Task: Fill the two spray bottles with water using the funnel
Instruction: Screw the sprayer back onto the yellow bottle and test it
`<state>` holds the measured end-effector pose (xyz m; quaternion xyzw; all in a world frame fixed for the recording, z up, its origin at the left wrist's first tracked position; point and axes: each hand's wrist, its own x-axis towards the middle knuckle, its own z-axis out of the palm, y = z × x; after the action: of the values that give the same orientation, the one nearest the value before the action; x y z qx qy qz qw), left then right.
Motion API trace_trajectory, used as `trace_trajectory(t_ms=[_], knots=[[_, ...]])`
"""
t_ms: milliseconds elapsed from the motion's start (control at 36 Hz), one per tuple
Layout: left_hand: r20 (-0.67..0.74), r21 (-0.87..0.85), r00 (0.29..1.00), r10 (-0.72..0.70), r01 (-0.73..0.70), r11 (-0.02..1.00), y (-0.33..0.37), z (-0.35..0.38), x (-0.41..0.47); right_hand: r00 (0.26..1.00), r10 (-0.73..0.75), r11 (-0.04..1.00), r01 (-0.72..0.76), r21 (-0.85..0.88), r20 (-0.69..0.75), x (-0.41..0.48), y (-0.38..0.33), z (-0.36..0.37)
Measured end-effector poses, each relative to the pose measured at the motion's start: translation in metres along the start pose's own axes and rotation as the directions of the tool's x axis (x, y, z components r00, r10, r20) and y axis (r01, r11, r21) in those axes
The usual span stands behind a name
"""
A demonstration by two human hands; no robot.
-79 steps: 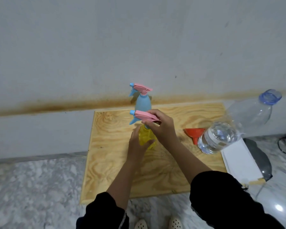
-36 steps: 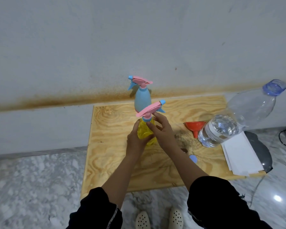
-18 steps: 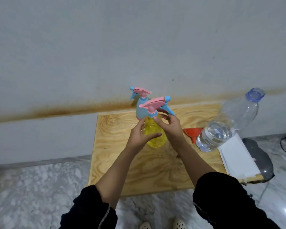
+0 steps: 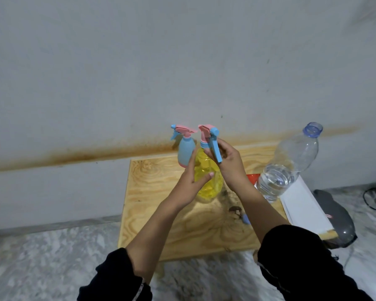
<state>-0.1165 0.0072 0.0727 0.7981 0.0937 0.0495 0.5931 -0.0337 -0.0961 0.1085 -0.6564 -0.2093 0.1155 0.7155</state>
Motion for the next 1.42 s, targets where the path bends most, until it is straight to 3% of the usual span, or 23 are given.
trace_trajectory(t_ms=[111, 306, 444, 611, 750, 917, 1056, 1222, 1278, 1417], knots=[[-0.053, 0.045, 0.998, 0.014, -0.011, 0.999, -0.001, 0.01, -0.008, 0.999, -0.01, 1.0, 0.009, -0.023, -0.035, -0.003, -0.004, 0.003], [-0.026, 0.139, 0.998, 0.061, -0.057, 0.989, -0.001, 0.008, -0.01, 0.998, 0.011, 0.997, -0.015, -0.074, -0.06, -0.007, -0.007, -0.002], [-0.038, 0.096, 0.998, 0.055, -0.051, 0.994, 0.0, 0.008, -0.013, 0.992, 0.106, 0.994, -0.107, 0.018, 0.074, -0.008, -0.013, -0.007], [-0.018, 0.071, 0.998, 0.067, -0.066, 0.995, 0.0, 0.005, -0.014, 0.99, 0.129, 0.975, -0.116, 0.189, -0.054, -0.01, -0.011, -0.004], [-0.006, 0.061, 0.997, 0.07, -0.07, 0.996, 0.001, 0.005, -0.015, 0.99, 0.135, 0.974, -0.138, 0.18, 0.027, -0.009, -0.012, -0.002], [0.036, 0.081, 0.997, 0.063, -0.066, 0.995, 0.001, 0.003, -0.017, 0.987, 0.158, 0.948, -0.153, 0.28, 0.003, -0.01, -0.012, -0.003], [0.06, 0.107, 0.996, 0.062, -0.068, 0.992, -0.003, -0.001, -0.018, 0.982, 0.162, 0.98, -0.172, 0.103, 0.094, -0.01, -0.014, -0.007], [0.011, 0.21, 0.998, 0.062, -0.063, 0.976, -0.007, 0.004, -0.02, 0.992, 0.088, 0.988, -0.099, -0.117, -0.094, -0.011, -0.007, 0.003], [0.011, 0.219, 0.998, 0.056, -0.057, 0.974, -0.009, 0.004, -0.021, 0.99, 0.094, 0.987, -0.106, -0.122, -0.104, -0.013, -0.005, 0.004], [0.133, 0.189, 0.991, 0.016, -0.041, 0.981, -0.016, -0.007, -0.019, 0.989, 0.146, 0.989, -0.145, -0.033, 0.036, -0.015, -0.006, -0.008]])
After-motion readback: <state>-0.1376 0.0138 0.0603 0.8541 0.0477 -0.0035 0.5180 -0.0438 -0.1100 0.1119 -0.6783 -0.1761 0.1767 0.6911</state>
